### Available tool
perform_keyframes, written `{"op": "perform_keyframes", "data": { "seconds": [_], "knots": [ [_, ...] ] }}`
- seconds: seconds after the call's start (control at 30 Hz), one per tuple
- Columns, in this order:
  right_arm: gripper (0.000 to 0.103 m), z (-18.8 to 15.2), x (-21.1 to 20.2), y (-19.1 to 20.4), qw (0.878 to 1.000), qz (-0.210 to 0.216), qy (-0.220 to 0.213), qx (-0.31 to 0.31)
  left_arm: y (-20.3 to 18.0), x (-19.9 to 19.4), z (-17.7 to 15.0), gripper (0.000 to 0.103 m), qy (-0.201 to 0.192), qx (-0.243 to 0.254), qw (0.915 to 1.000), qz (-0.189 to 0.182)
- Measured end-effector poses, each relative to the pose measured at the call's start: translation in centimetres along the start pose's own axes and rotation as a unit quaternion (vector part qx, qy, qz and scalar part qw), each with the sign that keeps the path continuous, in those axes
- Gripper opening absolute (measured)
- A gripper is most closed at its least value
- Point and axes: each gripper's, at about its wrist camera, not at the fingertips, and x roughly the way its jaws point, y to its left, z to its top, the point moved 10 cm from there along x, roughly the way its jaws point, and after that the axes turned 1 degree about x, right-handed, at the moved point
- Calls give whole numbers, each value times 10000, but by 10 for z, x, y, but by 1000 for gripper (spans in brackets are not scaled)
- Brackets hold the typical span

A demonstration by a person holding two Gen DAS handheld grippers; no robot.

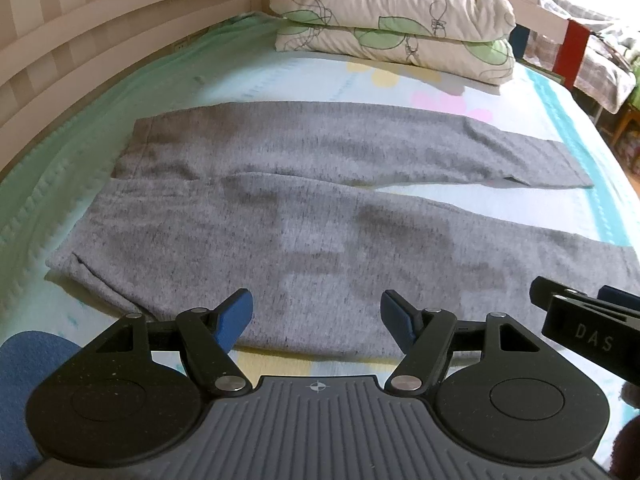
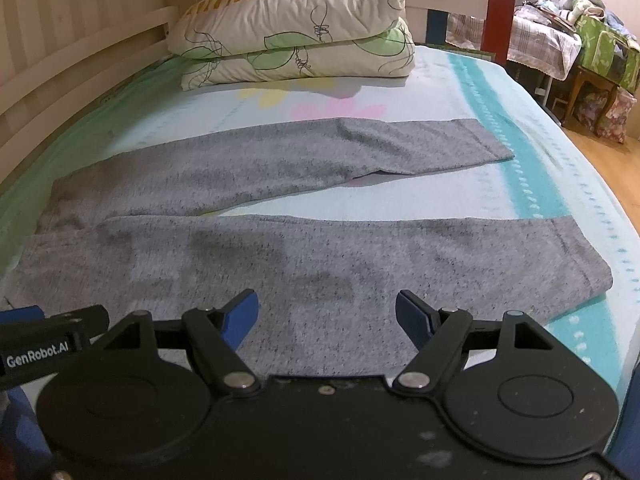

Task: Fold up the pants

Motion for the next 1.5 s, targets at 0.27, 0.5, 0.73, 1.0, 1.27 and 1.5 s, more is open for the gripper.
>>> {"op": "perform_keyframes", "data": {
  "seconds": [0.27,0.5,0.73,1.0,1.27,1.5],
  "knots": [
    [80,0,2,0,10000,20,39,8,0,1,0,69,10,10,10000,0],
    [80,-3,6,-2,9999,24,110,85,-1,5,-2,69,65,17,10000,-32],
    [80,-10,17,-9,9984,227,308,417,0,17,-7,69,270,61,9995,-129],
    [79,-17,38,-13,9951,545,494,668,0,30,13,68,163,290,9994,-24],
    [78,5,75,-21,9935,802,731,337,-1,64,56,68,136,213,9997,-54],
    [78,67,119,-34,9945,772,702,46,-8,102,114,68,-143,271,9995,-24]
  ]
}}
